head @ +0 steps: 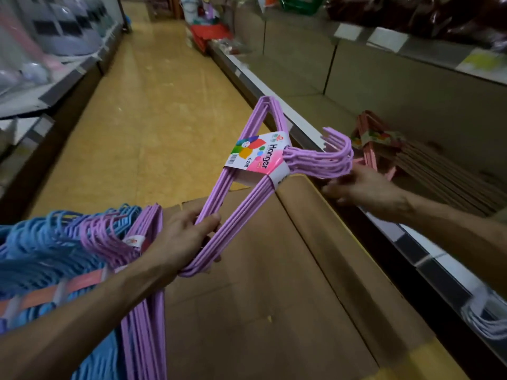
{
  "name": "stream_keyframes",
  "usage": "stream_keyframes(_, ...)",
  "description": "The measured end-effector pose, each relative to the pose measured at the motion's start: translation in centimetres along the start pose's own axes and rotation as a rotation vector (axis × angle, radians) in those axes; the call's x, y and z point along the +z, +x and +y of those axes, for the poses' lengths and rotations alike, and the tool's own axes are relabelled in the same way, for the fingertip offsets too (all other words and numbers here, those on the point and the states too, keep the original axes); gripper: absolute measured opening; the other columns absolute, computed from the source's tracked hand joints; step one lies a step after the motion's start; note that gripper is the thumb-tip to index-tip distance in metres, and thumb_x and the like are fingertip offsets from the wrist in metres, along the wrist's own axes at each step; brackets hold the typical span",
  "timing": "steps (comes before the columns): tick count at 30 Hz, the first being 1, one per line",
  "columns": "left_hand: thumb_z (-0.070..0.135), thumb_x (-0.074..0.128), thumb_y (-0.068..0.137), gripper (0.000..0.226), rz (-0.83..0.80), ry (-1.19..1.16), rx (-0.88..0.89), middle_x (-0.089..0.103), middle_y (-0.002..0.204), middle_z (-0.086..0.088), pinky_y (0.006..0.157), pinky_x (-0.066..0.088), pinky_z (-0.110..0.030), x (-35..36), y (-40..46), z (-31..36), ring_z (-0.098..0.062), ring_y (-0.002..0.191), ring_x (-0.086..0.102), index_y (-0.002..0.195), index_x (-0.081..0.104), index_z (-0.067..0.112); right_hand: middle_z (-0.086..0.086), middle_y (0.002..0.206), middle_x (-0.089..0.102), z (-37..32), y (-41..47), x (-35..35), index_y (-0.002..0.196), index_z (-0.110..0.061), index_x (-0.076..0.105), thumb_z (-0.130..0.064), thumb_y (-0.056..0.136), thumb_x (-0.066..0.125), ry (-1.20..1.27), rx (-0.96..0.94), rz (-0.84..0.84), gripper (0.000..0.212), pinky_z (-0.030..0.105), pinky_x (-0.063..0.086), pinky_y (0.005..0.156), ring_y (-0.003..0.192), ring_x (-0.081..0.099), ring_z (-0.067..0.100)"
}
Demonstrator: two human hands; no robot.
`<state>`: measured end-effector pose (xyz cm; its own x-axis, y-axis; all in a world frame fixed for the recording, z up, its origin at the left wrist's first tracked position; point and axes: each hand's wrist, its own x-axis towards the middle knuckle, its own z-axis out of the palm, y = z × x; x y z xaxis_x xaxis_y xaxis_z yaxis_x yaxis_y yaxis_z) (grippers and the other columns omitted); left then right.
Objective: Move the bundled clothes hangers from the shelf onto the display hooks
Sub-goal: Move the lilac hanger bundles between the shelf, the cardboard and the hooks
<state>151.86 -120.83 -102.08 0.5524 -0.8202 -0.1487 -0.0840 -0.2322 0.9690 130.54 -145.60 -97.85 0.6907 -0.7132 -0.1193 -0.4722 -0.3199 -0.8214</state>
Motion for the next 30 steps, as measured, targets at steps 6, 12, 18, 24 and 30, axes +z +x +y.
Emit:
stream_keyframes(6,0.021,0.05,0.103,0.027,0.101,-0.156,-0.004,0.062,0.062,-0.012,0.037,0.048,-0.029,2.2,0.3,0.9,-0.027,0.048,0.063,0.122,0.056,0.003,0.013,0.131,0.064,-4.2,1.3,4.7,0.14,-0.025,0.05,-0.028,0.079,0.078,0.763,0.15,-0.343,0.068,0.049,0.055,0.094,0.113,0.068,0.032)
stream_keyframes(12,0.019,0.048,0.104,0.019,0.138,-0.211,-0.013,0.064,0.067,-0.018,0.042,0.05,-0.031,3.8,-0.1,1.2,-0.036,0.057,0.065,0.114,0.055,0.004,0.013,0.117,0.072,-7.5,2.3,7.5,0.13,-0.012,0.061,-0.035,0.076,0.078,0.944,0.141,-0.234,0.062,0.054,0.059,0.084,0.11,0.068,0.034)
stream_keyframes(18,0.024,0.05,0.102,0.02,0.029,-0.136,-0.073,0.069,0.069,-0.019,0.053,0.058,-0.04,4.0,-1.3,1.0,-0.042,0.068,0.069,0.108,0.054,0.005,0.023,0.111,0.072,-7.4,2.2,9.7,0.129,-0.004,0.054,-0.004,0.091,0.066,1.065,0.231,-0.182,0.04,0.058,0.059,0.076,0.1,0.072,0.038)
stream_keyframes(24,0.041,0.057,0.095,0.037,-0.326,0.378,-0.188,0.066,0.112,-0.002,0.075,0.061,-0.032,-0.7,0.9,3.3,-0.02,0.09,0.071,0.129,0.054,0.025,0.029,0.104,0.072,-6.7,2.3,10.6,0.127,-0.003,0.048,0.002,0.094,0.06,0.988,0.291,-0.115,0.036,0.053,0.061,0.075,0.096,0.073,0.039)
stream_keyframes(30,0.034,0.059,0.097,0.035,-0.034,0.475,0.072,0.065,0.108,0.001,0.075,0.059,-0.037,-3.2,3.7,8.1,-0.016,0.085,0.069,0.128,0.056,0.019,0.032,0.108,0.069,-7.3,2.2,13.5,0.121,-0.001,0.052,0.009,0.091,0.057,0.808,0.267,-0.172,0.033,0.044,0.062,0.056,0.09,0.072,0.041)
